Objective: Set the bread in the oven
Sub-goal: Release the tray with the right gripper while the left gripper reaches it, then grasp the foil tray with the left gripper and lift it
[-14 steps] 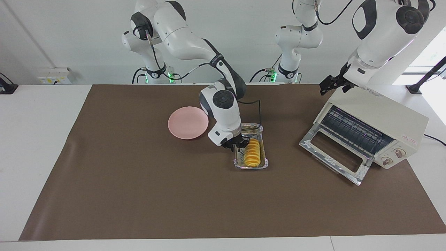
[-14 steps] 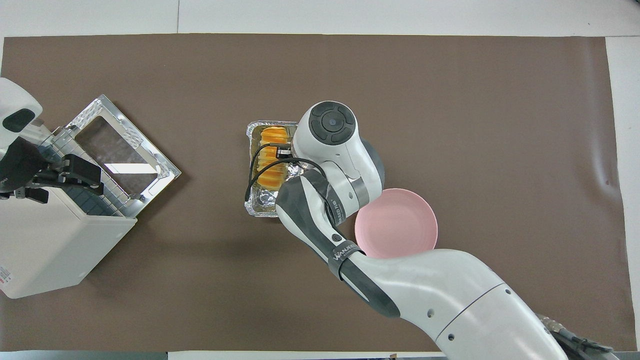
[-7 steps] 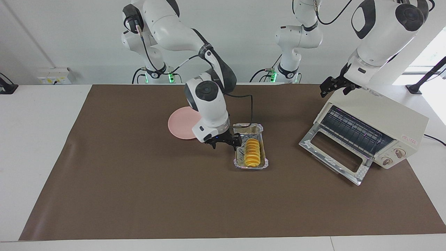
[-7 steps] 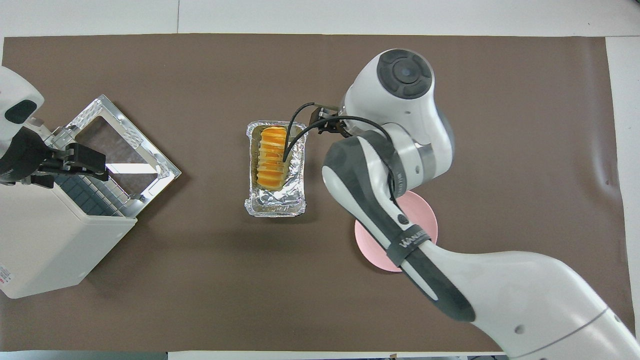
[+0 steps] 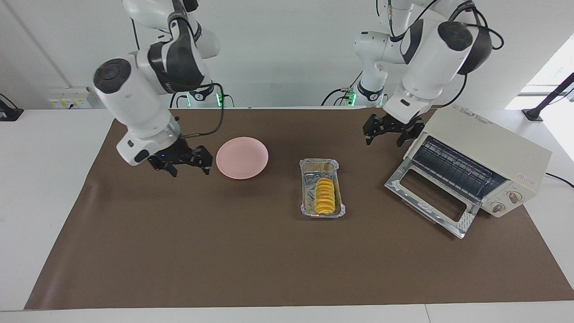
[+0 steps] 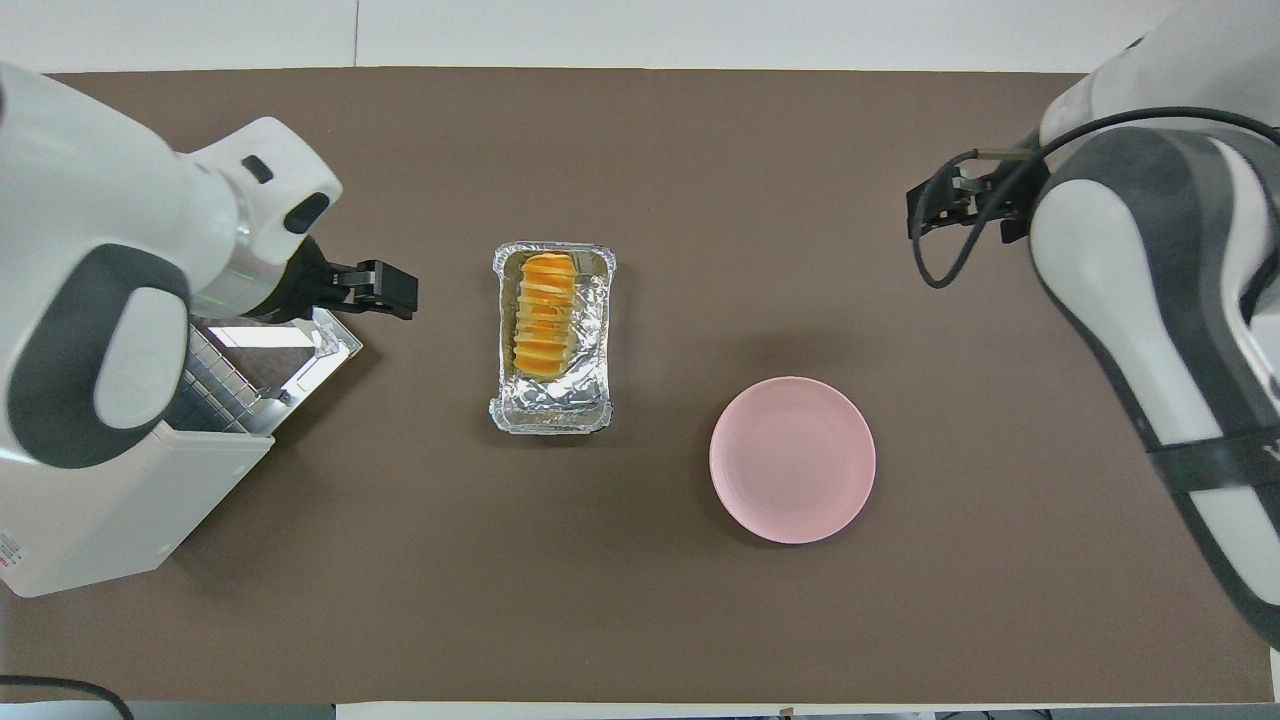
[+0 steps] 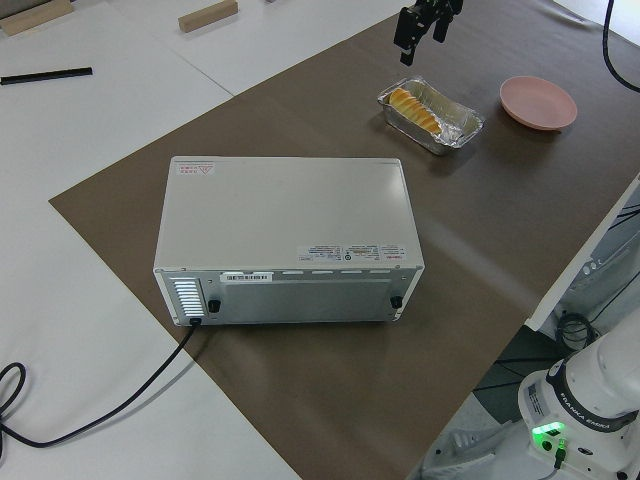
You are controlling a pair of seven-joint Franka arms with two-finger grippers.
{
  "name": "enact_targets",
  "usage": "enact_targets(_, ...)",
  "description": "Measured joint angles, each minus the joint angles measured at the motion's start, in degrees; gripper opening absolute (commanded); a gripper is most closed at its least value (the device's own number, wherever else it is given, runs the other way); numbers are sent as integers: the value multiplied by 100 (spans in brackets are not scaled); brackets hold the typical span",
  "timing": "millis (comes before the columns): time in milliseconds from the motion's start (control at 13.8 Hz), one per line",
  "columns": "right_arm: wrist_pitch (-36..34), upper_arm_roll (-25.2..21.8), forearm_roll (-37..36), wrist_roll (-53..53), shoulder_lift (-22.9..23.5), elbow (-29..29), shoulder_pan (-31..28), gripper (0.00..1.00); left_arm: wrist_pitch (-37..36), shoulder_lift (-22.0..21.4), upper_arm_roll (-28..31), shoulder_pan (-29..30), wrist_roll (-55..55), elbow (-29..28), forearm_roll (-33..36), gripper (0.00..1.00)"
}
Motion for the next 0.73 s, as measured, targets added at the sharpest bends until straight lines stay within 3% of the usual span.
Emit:
enact_targets(291,-170,-3,-246,-872,-154,-4,-610,100,899,1086,-11,-1047,-808,51,-3,100)
enact_targets(655,-972,16,-656,-935,-638,-90,-737,100,1228,1868,6,-1852,-1629,188,-2,99)
enact_targets(727,-1019,26,-684,-935,-833,-254,-733,100,1258,1976,13,-1880,-1659,235,-2,92)
